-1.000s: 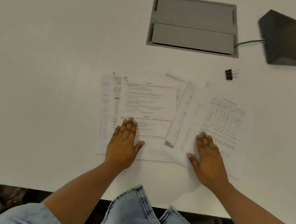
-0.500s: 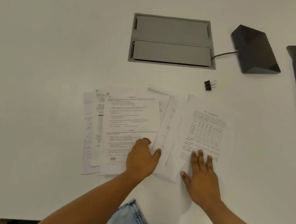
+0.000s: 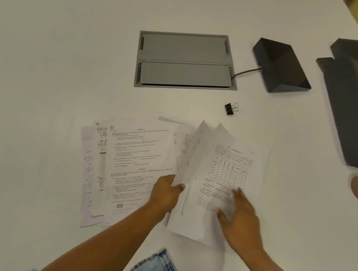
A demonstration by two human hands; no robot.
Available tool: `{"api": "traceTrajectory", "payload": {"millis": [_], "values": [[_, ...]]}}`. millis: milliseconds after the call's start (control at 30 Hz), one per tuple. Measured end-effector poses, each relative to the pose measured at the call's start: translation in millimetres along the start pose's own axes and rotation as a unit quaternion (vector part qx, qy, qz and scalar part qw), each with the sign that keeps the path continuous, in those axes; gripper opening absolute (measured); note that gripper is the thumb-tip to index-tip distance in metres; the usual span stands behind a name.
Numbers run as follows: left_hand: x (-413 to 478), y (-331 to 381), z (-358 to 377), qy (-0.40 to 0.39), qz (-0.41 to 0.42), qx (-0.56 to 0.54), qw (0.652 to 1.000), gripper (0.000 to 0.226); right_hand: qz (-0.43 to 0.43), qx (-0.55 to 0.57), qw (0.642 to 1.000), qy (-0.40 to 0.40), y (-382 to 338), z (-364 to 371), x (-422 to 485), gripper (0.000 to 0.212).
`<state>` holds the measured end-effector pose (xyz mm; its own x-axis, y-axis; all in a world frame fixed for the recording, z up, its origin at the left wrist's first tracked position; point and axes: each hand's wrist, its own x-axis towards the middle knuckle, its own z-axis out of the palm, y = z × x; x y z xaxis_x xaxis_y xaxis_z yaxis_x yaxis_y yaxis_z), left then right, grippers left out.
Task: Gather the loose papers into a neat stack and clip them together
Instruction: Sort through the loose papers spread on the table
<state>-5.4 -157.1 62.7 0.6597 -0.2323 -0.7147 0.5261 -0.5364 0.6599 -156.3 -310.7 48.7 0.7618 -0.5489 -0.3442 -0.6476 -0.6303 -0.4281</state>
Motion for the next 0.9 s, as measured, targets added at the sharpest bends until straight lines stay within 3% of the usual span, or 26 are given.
{"api": "traceTrajectory", "payload": {"millis": [100,200,300,467,567,667,767,900], "values": [[-12.9,-1.9,-10.1,0.000,-0.003,-0.088,0.996,0.027,0.148,0.154,0.973,0.084,13.9,-25.0,10.5,0.090],[-23.2,-8.0,-16.9,0.002,-0.011,-0.148,0.989,0.022,0.244,0.321,0.914,0.038,19.6,-41.6,14.3,0.074],[-30.6,-12.4,-21.9,0.020,-0.008,-0.189,0.982,0.023,0.245,0.369,0.897,-0.023,22.6,-44.3,11.1,0.033],[-28.0,-24.5,-35.4,0.064,-0.019,-0.213,0.975,0.020,0.233,0.391,0.890,-0.009,24.2,-34.2,-1.4,0.015],[-19.0,-39.1,-42.1,0.143,0.033,-0.056,0.988,0.036,0.239,0.403,0.883,-0.018,29.4,-25.2,-8.1,0.013],[-15.5,-43.9,-43.3,0.279,0.080,0.105,0.951,0.057,0.244,0.407,0.880,-0.021,40.8,-18.6,-12.6,0.020],[-15.1,-43.4,-36.9,0.236,0.103,0.129,0.958,0.058,0.251,0.414,0.875,-0.024,51.9,-14.4,-14.4,0.025],[-15.4,-47.2,-25.8,0.206,0.056,0.201,0.956,0.066,0.266,0.435,0.860,-0.028,57.9,-12.8,-15.0,0.021]]}}
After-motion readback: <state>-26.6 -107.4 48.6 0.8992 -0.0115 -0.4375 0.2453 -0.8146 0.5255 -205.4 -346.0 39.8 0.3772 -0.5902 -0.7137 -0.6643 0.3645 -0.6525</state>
